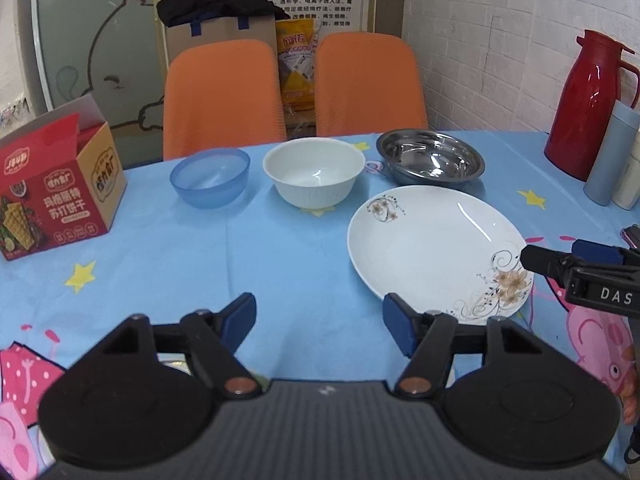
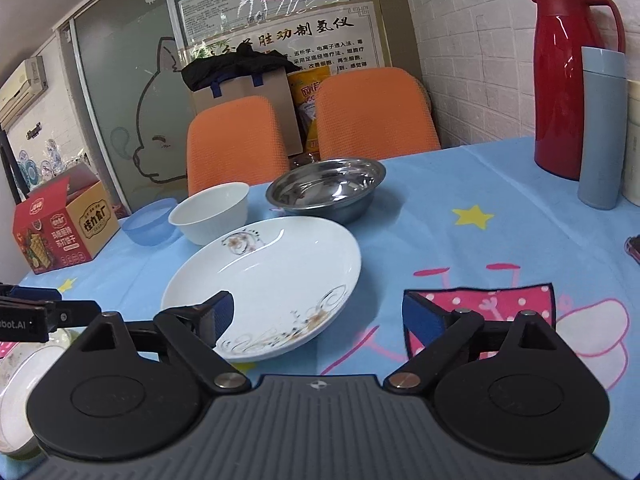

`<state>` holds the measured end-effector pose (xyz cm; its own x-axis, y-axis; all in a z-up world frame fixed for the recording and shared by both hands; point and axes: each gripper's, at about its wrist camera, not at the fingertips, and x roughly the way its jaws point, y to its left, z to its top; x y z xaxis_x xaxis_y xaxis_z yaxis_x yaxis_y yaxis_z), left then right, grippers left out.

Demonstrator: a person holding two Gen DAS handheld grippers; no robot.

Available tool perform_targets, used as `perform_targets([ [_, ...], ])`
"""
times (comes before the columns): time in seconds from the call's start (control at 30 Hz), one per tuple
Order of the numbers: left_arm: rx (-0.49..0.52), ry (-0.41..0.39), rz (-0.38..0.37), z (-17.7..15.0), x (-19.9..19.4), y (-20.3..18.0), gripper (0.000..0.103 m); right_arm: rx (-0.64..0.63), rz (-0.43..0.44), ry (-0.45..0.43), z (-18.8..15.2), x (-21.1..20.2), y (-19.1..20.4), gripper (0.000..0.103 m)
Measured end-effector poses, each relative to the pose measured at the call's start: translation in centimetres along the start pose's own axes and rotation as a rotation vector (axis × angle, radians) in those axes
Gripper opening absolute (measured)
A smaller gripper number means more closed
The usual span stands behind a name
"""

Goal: Organize plates and bowls

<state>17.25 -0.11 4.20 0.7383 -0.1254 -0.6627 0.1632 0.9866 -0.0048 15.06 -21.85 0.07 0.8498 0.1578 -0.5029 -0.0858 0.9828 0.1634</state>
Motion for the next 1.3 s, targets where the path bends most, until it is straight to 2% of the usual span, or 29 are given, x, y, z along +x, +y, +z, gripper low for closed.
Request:
perform_targets([
  [0.27, -0.066, 0.068, -0.102, 4.5, 5.7, -0.3, 0.068, -0.054, -0.034, 0.058, 2.0, 4.4, -0.8, 0.103],
  [0.43, -0.091, 0.152, -0.14, 5.0, 9.8, -1.1, 0.068, -0.07, -0.03, 0.113, 1.6, 6.3, -0.3, 0.103],
  [0.53, -0.09, 0.166, -0.14, 4.9, 11.1, -1.5, 0.068, -0.088, -0.022, 0.141, 1.4, 7.2, 0.2, 0.103],
  [0.7, -0.093, 0.187, -0.147, 4.3, 12.1, -1.9, 0.068, -0.117, -0.016, 0.165, 0.9, 8.0, 0.9, 0.103],
  [1.0, -0.053, 0.157, -0.119, 3.7, 12.0, -2.8, 0.068, -0.12, -0.009, 0.169, 0.8, 8.4, 0.7, 0.103],
  [1.3, -0.058, 0.141, -0.122, 3.4, 11.8, -2.8, 0.068, -0.114, -0.06, 0.183, 0.7, 8.3, 1.6, 0.103],
])
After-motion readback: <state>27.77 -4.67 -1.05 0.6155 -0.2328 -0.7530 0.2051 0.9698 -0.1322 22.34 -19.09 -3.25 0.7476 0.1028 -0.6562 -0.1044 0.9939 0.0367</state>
